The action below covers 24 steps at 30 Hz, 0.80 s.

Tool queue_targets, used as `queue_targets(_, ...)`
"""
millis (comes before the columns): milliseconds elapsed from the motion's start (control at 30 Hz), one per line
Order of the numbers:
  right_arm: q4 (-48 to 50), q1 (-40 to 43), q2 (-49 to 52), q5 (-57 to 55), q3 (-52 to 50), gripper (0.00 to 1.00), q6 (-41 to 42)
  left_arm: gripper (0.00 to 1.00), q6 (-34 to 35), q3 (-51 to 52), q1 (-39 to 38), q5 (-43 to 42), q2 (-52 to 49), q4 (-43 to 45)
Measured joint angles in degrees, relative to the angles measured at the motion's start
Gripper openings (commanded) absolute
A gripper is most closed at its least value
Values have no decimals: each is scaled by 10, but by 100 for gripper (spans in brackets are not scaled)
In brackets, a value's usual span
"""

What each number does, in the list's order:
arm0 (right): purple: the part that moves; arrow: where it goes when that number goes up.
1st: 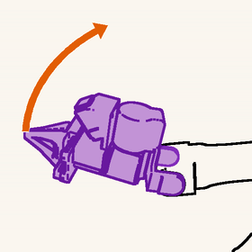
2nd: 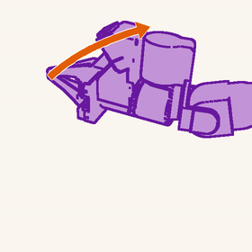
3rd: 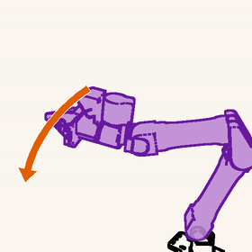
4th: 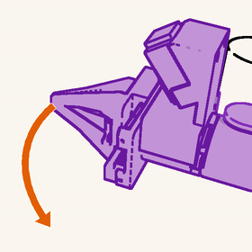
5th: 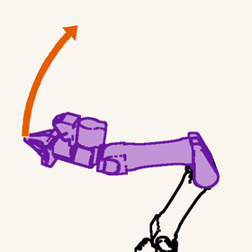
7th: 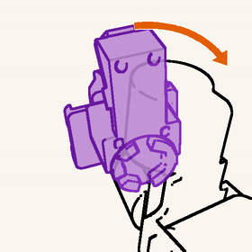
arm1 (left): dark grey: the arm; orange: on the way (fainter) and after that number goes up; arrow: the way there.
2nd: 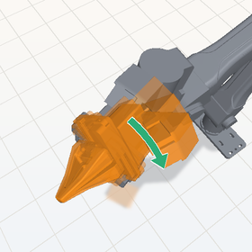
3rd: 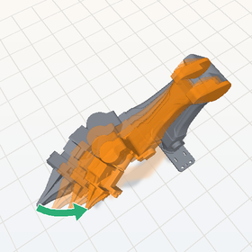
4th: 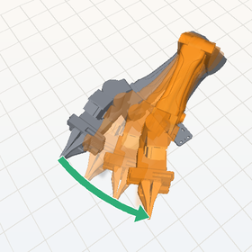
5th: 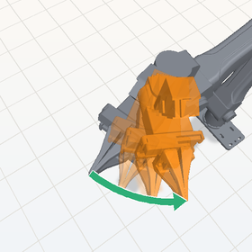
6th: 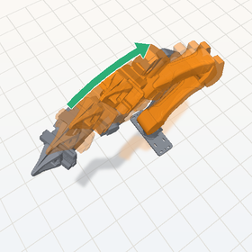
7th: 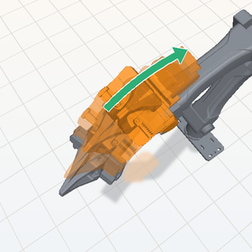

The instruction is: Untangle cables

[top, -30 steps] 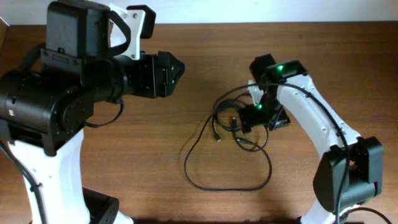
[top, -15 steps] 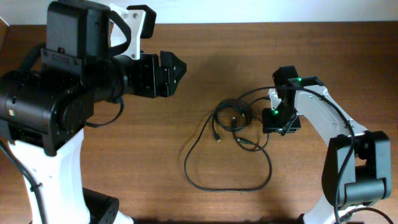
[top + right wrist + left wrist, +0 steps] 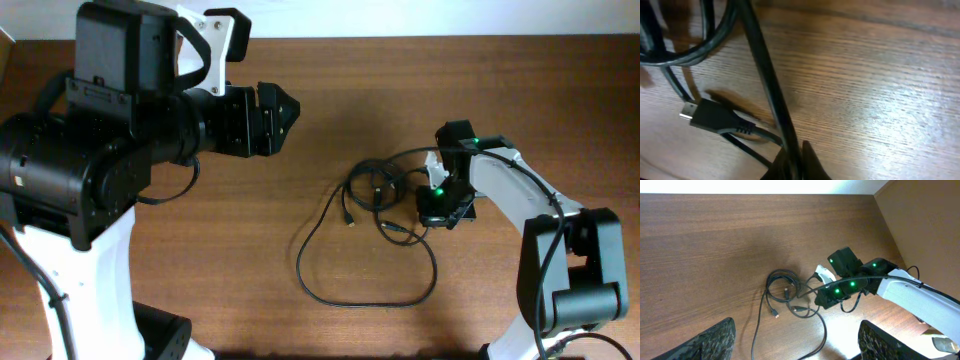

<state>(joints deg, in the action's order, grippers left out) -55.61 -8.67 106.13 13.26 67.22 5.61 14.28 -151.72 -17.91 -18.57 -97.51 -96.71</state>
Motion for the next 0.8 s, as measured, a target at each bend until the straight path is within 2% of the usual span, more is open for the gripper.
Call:
queue_targets(100, 17, 0, 0, 63, 0, 4, -2, 80, 0, 0, 0, 0, 0, 0)
queue_targets(167, -13, 0, 0, 138, 31, 4, -12, 80, 0, 0, 0, 0, 0, -1)
queue_targets(267, -93, 0, -22, 196, 166, 4, -18, 80, 0, 0, 0, 0, 0, 0)
queue_targets(333, -154, 0, -73, 209, 266, 4, -21, 81, 0, 0, 0, 0, 0, 0)
queue_targets(467, -212, 0, -148, 224, 435, 4, -23, 80, -9, 23, 0, -10, 1, 0)
queue_targets(567, -210, 0, -172, 263, 531, 4, -2, 73, -81, 118, 0, -76, 1, 0)
queue_targets(600, -204, 0, -176, 294, 559, 4, 7, 73, -128, 150, 0, -111, -1, 0)
queue_targets(667, -192, -1, -176, 355, 573, 4, 17, 67, -226, 216, -2, -191, -2, 3)
queue_targets(733, -202, -5, -176, 382, 575, 4, 19, 64, -266, 264, -3, -233, -3, 14)
queue_targets(800, -196, -26, -176, 389, 575, 4, 19, 64, -264, 269, -3, -250, -3, 24)
